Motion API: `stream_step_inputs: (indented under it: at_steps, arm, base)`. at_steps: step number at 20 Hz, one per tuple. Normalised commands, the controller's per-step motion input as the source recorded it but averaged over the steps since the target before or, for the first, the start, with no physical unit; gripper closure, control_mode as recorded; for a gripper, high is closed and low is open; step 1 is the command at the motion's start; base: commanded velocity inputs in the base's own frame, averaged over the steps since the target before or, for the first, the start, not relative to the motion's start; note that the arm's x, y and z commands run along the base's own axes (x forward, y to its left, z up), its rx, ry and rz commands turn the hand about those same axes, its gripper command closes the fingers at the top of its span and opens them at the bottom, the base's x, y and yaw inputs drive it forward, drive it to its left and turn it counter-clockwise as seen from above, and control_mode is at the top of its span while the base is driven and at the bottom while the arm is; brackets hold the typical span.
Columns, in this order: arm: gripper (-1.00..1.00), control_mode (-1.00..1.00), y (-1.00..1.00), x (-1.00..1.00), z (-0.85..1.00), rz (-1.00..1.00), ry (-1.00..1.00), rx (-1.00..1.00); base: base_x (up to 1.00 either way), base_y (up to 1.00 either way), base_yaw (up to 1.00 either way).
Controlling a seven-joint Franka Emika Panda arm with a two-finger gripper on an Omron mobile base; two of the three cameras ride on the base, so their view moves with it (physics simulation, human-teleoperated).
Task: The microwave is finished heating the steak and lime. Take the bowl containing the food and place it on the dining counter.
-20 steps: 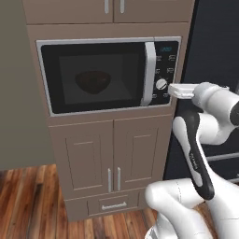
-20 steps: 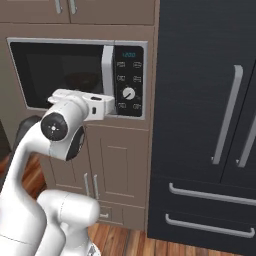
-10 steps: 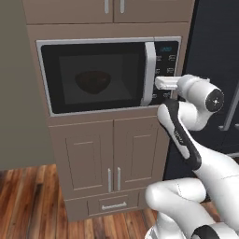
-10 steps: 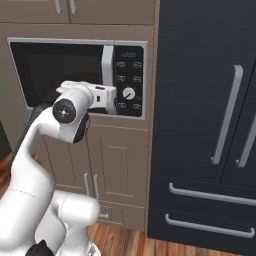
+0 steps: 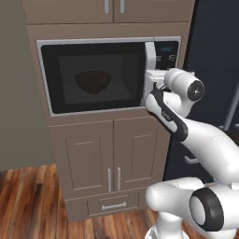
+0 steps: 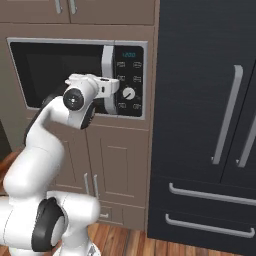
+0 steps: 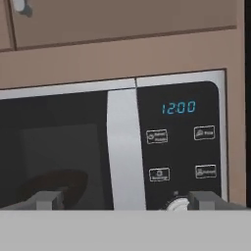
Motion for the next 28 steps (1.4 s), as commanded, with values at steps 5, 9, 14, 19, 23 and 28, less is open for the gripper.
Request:
stream_step_inputs:
  at_steps: [5, 9, 14, 19, 23, 28]
  arm:
    - [-1.0, -1.0, 0.0, 0.67, 0.0, 0.0, 0.02, 0.0]
    - [-1.0, -1.0, 0.0, 0.68, 0.0, 0.0, 0.03, 0.0]
    - [-1.0, -1.0, 0.0, 0.61, 0.0, 0.0, 0.04, 0.0]
    - [-1.0, -1.0, 0.0, 0.49, 0.0, 0.0, 0.08, 0.0]
    - [-1.0, -1.0, 0.0, 0.42, 0.0, 0.0, 0.07, 0.0]
    - [-1.0, -1.0, 0.0, 0.4, 0.0, 0.0, 0.06, 0.0]
  base:
    - [0.0, 0.0, 0.0]
    - [0.0, 0.0, 0.0]
    - [0.0, 0.0, 0.0]
    - [0.0, 0.0, 0.0]
    - [0.0, 0.0, 0.0]
    - [0.0, 0.0, 0.0]
